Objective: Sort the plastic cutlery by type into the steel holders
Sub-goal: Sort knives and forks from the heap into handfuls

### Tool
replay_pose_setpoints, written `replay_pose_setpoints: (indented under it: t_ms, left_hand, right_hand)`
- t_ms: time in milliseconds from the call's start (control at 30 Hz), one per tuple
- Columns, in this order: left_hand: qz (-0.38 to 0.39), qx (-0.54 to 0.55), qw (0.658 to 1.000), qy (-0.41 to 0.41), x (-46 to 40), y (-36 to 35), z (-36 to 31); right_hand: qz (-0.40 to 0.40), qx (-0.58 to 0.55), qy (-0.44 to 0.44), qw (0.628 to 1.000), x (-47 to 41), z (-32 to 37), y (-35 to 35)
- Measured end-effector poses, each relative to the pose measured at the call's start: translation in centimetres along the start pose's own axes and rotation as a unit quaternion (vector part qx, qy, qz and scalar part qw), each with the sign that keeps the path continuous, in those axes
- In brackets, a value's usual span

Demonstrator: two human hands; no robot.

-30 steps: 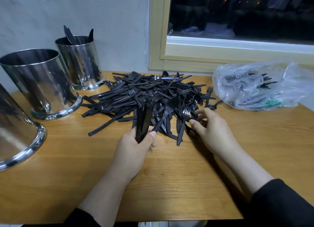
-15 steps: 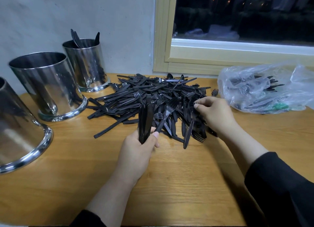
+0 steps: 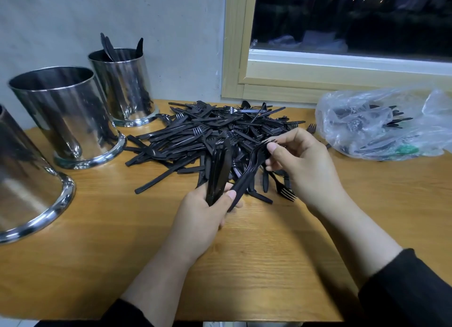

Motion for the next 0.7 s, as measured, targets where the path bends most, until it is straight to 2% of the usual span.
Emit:
replay_pose_setpoints:
  t_ms: [200,300,367,433,500,600,700]
  left_hand:
    - [0.031,-0.021,0.999,-0.017,0.0,-0.4,0.1]
    - [0.008,-0.013,1.0,-0.006,-0.2,-0.2,0.4]
    - [-0.014,-0.007,1.0,-0.002,-0.3,0.1,0.6]
    - [-0.029,-0.006,1.0,0.0,-0.2,0.3,0.6]
    - [-0.035,-0.001,0.999,0.007,-0.2,0.5,0.5]
    - [-0.037,-0.006,0.999,0.009,-0.1,0.4,0.4]
    - [-0.04,-0.016,0.999,0.013,0.0,0.6,0.5]
  right_hand:
    - [-0.036,-0.01,0.008,0.999,0.6,-0.1,-0.3]
    - [-0.04,0.022,0.022,0.999,0.5,-0.4,0.6]
    - [-0.047,0.106,0.029,0.993,0.5,-1.1,2.1]
    - [-0.027,0.25,0.022,0.968,1.0,-2.4,3.3]
    - [0.014,0.342,0.01,0.94,2.1,-4.0,3.7]
    - [0.054,0.383,-0.001,0.922,3.4,-5.7,3.5]
    - [0.05,0.371,0.006,0.927,3.7,-5.8,3.4]
Point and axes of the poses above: each hand's wrist, its own x-axis away from the middle knuckle, its own y-axis out of the back of the hand, z = x × y, the point moved 7 cm from there along -x, towards the middle knuckle, and after that the axes turned 9 degrees about -x, right-handed, at the moved point
